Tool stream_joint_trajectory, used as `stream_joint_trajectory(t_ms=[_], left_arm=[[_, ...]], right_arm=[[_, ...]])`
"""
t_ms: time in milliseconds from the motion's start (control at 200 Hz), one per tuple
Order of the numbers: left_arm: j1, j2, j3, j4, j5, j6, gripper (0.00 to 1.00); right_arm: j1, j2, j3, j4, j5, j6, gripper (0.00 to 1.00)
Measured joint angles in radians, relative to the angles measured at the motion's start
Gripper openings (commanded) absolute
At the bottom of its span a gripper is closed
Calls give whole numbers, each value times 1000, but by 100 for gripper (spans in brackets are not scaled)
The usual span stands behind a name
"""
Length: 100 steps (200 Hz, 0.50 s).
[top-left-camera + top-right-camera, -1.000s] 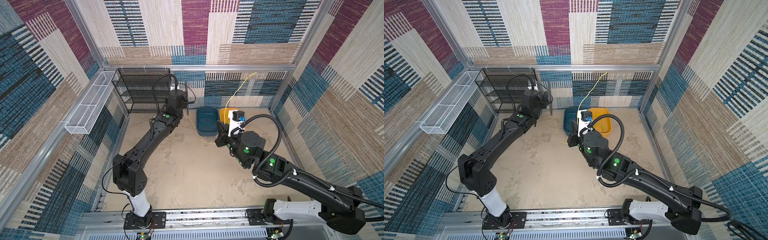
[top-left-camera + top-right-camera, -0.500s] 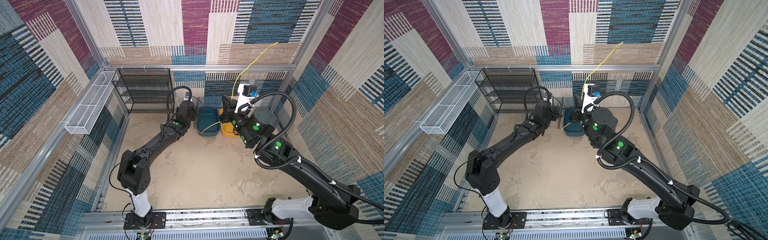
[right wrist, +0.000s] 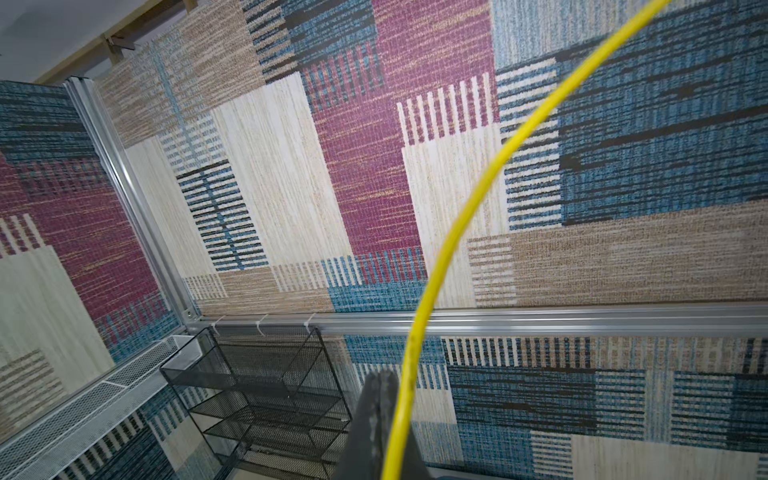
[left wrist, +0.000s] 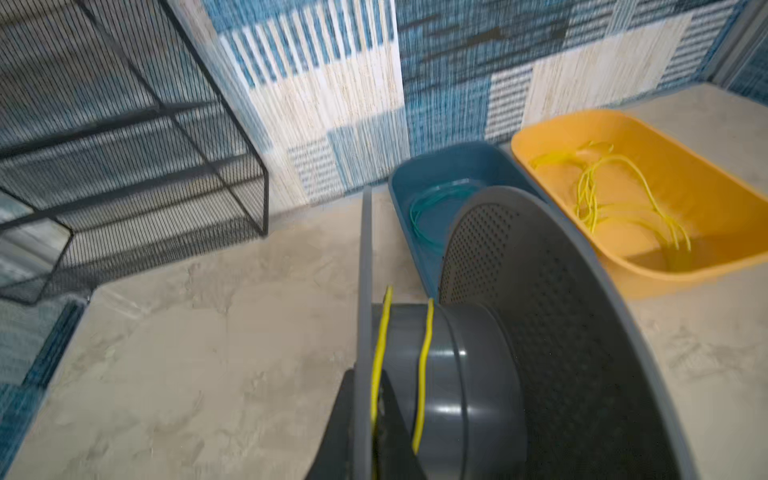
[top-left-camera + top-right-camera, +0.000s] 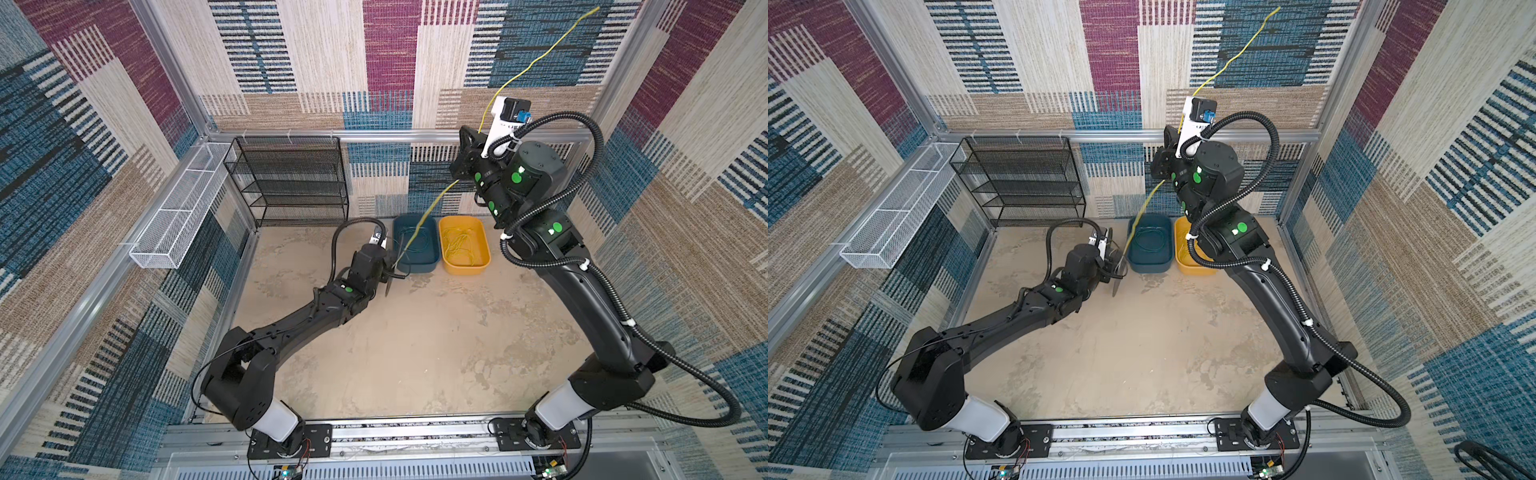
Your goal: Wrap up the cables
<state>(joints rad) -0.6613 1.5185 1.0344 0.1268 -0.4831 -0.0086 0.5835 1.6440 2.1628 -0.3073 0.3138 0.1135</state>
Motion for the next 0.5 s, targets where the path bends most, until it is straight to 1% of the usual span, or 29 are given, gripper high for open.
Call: stream_joint_trajectory(t_ms=[110,180,351,501], left_arm=[[-32,-54,-102,57,-12,-19,0],[-48,-92,-156,87,-34,-23,0],[-80,-188,-261,120,-65,-22,0],[-123,-248,-310,121,-73,-22,0]], right_arm=[[-44,98,144,-96,-58,16,0],[-70,138,200,-141,-85,23,0],[-165,167,211,-185,-156,62,0],[-257,224,251,-195,-229,94,0]])
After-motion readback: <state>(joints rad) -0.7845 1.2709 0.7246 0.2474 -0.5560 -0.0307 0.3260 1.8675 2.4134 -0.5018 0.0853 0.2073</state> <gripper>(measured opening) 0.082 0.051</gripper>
